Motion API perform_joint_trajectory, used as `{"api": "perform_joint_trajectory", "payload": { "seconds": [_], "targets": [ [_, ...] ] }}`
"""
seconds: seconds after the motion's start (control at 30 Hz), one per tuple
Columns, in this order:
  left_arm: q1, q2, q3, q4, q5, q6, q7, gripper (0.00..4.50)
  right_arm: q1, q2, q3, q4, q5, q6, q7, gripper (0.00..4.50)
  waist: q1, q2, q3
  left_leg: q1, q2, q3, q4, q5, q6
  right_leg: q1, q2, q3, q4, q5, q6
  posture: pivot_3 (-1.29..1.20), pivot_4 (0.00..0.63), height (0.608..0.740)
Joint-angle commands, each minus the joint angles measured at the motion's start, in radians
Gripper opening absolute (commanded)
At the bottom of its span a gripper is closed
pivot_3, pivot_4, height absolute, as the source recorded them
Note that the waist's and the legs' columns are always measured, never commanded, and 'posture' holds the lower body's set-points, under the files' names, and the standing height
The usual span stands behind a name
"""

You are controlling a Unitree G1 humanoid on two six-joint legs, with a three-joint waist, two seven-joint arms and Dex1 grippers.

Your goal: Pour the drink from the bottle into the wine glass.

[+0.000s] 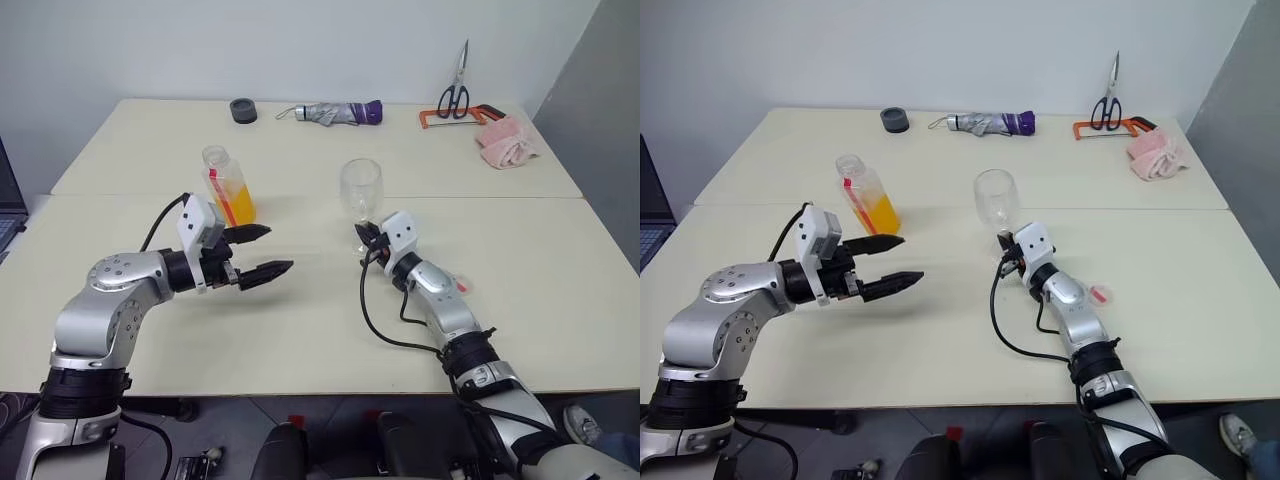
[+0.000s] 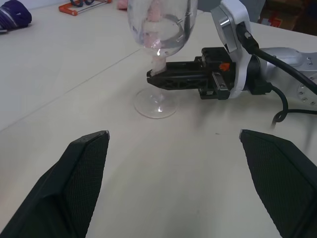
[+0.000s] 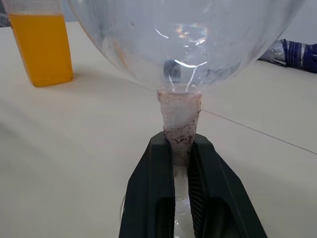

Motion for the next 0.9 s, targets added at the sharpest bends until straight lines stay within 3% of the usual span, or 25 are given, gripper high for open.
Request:
{"api": "perform_joint_trajectory", "payload": {
  "seconds": [0.03,0.53,0.9],
  "targets": [
    [-0.040,0.013,0.034,-0.044,-0.028,-0.004,0.008,4.50,0.004,0.009,-0.003,0.040,0.000,-0.001,0.012,0.09,0.000,0.000,0.000,0.000,0.000,0.000,0.000,0.000,0.000,0.000,0.000,0.000,0.000,0.000,0.000,0.00,0.150,0.740],
    [-0.096,0.016,0.033,-0.026,-0.031,-0.035,0.000,4.50,-0.018,0.085,-0.012,0.005,0.074,0.018,0.130,0.09,-0.008,0.000,0.000,0.002,0.000,0.000,0.000,0.000,0.000,0.000,0.000,0.001,0.003,-0.001,-0.001,0.00,0.150,0.740],
    [-0.081,0.022,0.033,-0.022,-0.019,-0.060,-0.003,4.50,-0.022,0.092,0.022,0.034,0.030,0.036,0.152,0.09,-0.007,0.000,0.000,0.002,0.000,-0.001,0.000,0.000,0.000,0.000,0.001,0.000,0.004,-0.001,-0.002,0.00,0.150,0.740]
  ]
}}
